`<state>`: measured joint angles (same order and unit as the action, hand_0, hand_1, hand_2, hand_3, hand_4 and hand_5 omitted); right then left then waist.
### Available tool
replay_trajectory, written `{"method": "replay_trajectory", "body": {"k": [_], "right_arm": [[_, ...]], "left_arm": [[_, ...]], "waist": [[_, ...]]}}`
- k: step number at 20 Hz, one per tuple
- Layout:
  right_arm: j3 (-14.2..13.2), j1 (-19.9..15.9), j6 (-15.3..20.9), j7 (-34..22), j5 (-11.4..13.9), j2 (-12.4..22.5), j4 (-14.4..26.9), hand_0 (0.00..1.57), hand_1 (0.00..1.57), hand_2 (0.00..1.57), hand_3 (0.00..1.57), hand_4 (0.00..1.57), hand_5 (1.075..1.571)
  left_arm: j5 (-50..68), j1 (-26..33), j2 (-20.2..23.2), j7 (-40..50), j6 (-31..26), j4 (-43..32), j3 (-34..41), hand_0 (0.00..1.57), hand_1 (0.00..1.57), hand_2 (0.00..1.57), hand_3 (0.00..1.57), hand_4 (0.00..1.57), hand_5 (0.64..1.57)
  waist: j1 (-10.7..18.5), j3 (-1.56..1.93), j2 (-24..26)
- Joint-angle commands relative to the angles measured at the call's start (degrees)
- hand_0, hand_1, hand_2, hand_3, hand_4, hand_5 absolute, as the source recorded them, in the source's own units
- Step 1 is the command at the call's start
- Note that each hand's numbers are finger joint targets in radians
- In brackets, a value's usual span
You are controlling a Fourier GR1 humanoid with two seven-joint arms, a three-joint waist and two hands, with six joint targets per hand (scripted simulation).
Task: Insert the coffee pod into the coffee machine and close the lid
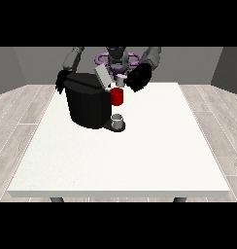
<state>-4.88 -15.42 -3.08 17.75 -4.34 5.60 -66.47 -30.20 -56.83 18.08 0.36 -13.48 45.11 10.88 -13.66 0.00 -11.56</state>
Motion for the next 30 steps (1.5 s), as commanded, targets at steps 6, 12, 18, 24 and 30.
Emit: {"method": "replay_trajectory", "body": {"k": [6, 12, 18, 24, 30], "right_arm": [[1.0, -2.5, -4.5, 3.6, 0.3, 1.5, 1.4, 0.00, 0.00, 0.00, 0.00, 0.07, 1.571], [-1.5, -4.7, -5.1, 5.6, -0.9, 2.9, 3.8, 0.00, 0.00, 0.00, 0.00, 0.29, 1.571], [-1.5, -8.2, -4.4, 4.5, -0.5, 2.7, 4.4, 0.00, 0.00, 0.00, 0.00, 0.24, 1.571], [-0.2, -7.6, -3.3, 3.4, 0.2, 0.9, 4.5, 0.00, 0.00, 0.00, 0.00, 0.23, 1.571], [-3.8, -11.5, -4.7, 4.1, -1.2, 4.3, 9.8, 0.00, 0.00, 0.00, 0.00, 0.26, 1.571]], "left_arm": [[2.0, -7.3, 2.9, 2.2, 1.4, -2.8, 3.4, 1.45, 1.45, 1.48, 1.40, 0.60, 1.571], [2.2, -9.2, 5.3, 0.1, -1.0, -3.5, 3.0, 1.46, 1.46, 1.48, 1.34, 0.62, 1.571], [1.1, -11.2, 6.5, 0.4, 0.1, -5.0, 2.7, 1.52, 1.52, 1.53, 1.44, 0.70, 1.571], [0.5, -10.3, 5.7, -0.5, 3.0, -6.1, 2.6, 1.43, 1.43, 1.46, 1.36, 0.61, 1.571], [0.3, -11.7, 4.9, -0.3, 3.0, -4.6, 1.7, 1.41, 1.41, 1.44, 1.37, 0.63, 1.571]], "waist": [[-1.1, 0.02, -5.2], [-0.6, 0.03, -8.1], [-1.4, 0.02, -10.6], [-2.4, 0.00, -9.3], [-0.8, 0.02, -10.7]]}}
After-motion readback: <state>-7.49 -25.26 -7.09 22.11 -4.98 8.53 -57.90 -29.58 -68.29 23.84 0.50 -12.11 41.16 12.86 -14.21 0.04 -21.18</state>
